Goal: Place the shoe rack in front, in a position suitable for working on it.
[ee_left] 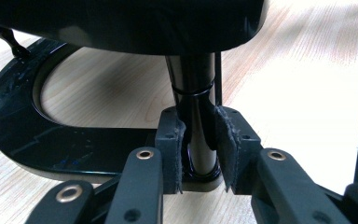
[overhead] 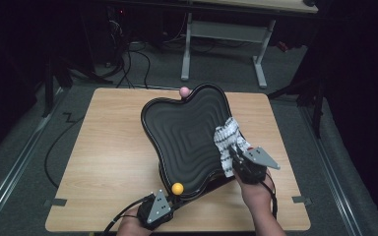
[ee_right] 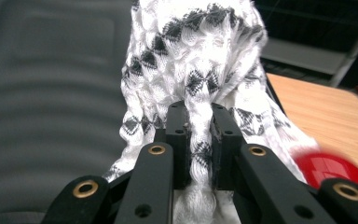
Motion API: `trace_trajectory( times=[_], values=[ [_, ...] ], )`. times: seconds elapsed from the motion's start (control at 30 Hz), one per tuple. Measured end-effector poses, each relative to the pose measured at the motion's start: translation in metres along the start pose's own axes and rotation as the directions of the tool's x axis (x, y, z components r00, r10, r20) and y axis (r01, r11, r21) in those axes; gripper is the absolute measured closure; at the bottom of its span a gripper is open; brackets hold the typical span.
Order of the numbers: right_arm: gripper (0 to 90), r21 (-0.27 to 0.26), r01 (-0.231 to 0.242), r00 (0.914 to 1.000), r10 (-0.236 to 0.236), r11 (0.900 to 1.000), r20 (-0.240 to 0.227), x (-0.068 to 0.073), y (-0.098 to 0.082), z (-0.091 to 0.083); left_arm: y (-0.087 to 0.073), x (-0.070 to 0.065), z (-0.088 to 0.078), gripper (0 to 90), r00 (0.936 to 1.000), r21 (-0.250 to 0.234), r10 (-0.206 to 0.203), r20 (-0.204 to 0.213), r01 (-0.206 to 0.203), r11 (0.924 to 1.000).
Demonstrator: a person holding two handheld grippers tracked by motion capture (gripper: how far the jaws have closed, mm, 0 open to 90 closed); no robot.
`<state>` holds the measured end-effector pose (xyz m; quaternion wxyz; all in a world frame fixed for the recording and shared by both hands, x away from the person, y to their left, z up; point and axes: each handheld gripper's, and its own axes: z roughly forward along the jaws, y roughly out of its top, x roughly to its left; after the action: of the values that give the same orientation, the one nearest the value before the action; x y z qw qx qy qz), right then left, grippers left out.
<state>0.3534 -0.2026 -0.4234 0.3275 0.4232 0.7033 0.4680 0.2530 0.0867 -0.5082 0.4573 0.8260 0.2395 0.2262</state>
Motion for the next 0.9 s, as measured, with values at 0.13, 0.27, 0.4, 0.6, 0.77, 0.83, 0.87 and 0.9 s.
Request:
trace_trajectory(
  times=[0.13, 0.27, 0.4, 0.6, 0.77, 0.83, 0.87, 0.9],
  values=[
    [80.7, 0.045, 0.006, 0.9990, -0.004, 0.999, -0.044, 0.000, 0.019, 0.013, 0.000, 0.001, 0.000, 71.2, 0.9999, 0.002, 0.005, 0.011, -0.005, 1.0000],
    [79.4, 0.067, -0.014, 0.9900, 0.024, 0.998, -0.139, 0.006, 0.028, 0.020, 0.000, 0.002, 0.000, 71.2, 0.9998, 0.001, 0.005, 0.017, -0.005, 1.0000],
    [79.7, 0.061, 0.039, 0.9681, -0.023, 0.997, -0.250, 0.040, 0.032, 0.020, 0.000, 0.003, 0.000, 71.3, 0.9998, 0.001, 0.005, 0.021, -0.005, 1.0000],
    [80.5, 0.052, 0.083, 0.9311, -0.059, 0.995, -0.360, 0.076, 0.034, 0.019, 0.000, 0.003, 0.000, 71.2, 0.9997, -0.001, 0.007, 0.023, -0.007, 1.0000],
    [80.6, 0.039, 0.128, 0.8858, -0.097, 0.991, -0.454, 0.107, 0.036, 0.019, 0.000, 0.003, 0.000, 71.2, 0.9996, -0.002, 0.007, 0.026, -0.007, 1.0000],
    [80.5, 0.039, 0.138, 0.8844, -0.106, 0.990, -0.455, 0.113, 0.038, 0.020, 0.000, 0.003, 0.000, 71.2, 0.9996, -0.002, 0.006, 0.026, -0.006, 1.0000],
    [80.3, 0.036, 0.140, 0.8858, -0.109, 0.989, -0.451, 0.114, 0.038, 0.020, 0.000, 0.003, 0.000, 71.3, 0.9997, -0.002, 0.006, 0.026, -0.006, 1.0000],
    [80.0, 0.038, 0.140, 0.8883, -0.109, 0.989, -0.446, 0.114, 0.039, 0.021, 0.000, 0.003, 0.000, 71.2, 0.9997, -0.002, 0.006, 0.025, -0.006, 1.0000]
  ],
)
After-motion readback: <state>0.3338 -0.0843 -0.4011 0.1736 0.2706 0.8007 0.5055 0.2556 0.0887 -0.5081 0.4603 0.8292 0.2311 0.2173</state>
